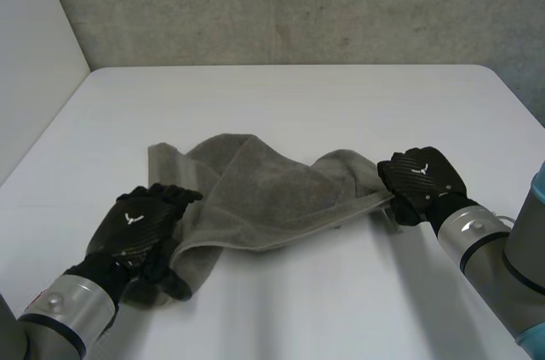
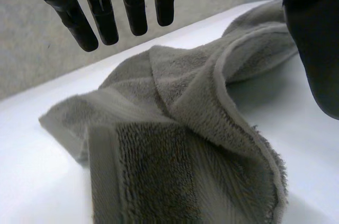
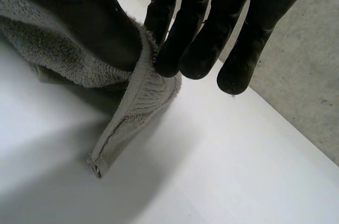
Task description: Fold the towel.
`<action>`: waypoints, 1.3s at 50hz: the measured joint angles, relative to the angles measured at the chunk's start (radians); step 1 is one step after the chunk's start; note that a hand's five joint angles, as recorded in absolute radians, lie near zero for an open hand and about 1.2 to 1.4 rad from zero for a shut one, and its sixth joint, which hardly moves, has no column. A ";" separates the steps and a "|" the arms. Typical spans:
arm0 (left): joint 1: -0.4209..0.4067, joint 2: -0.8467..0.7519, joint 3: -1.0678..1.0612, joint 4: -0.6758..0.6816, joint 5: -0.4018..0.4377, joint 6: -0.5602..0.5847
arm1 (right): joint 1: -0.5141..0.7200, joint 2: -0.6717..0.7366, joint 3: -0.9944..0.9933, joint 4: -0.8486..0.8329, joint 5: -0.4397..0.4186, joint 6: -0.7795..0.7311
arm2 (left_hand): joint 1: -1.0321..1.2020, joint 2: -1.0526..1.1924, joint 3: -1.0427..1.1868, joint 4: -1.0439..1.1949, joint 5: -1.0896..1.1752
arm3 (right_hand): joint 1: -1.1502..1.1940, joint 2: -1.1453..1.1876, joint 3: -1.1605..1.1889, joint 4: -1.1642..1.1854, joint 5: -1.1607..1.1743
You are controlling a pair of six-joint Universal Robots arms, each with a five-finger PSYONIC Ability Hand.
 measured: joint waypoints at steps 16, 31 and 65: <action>0.043 -0.161 0.018 0.007 0.000 -0.058 | 0.001 -0.002 0.019 -0.014 0.001 -0.005 | 0.134 0.136 0.140 0.139 0.158 | 0.000 0.000 0.000 0.000 0.000; 0.042 -0.230 0.156 0.033 0.002 -0.078 | 0.007 -0.059 -0.015 -0.015 -0.002 -0.011 | 1.022 1.049 1.070 1.046 1.078 | 0.000 0.000 0.000 0.000 0.000; 0.049 -0.186 0.670 -0.334 -0.014 0.230 | -0.018 0.046 -0.877 0.842 -0.167 -0.245 | 1.041 1.053 1.077 1.046 1.088 | 0.000 0.000 0.001 0.000 0.000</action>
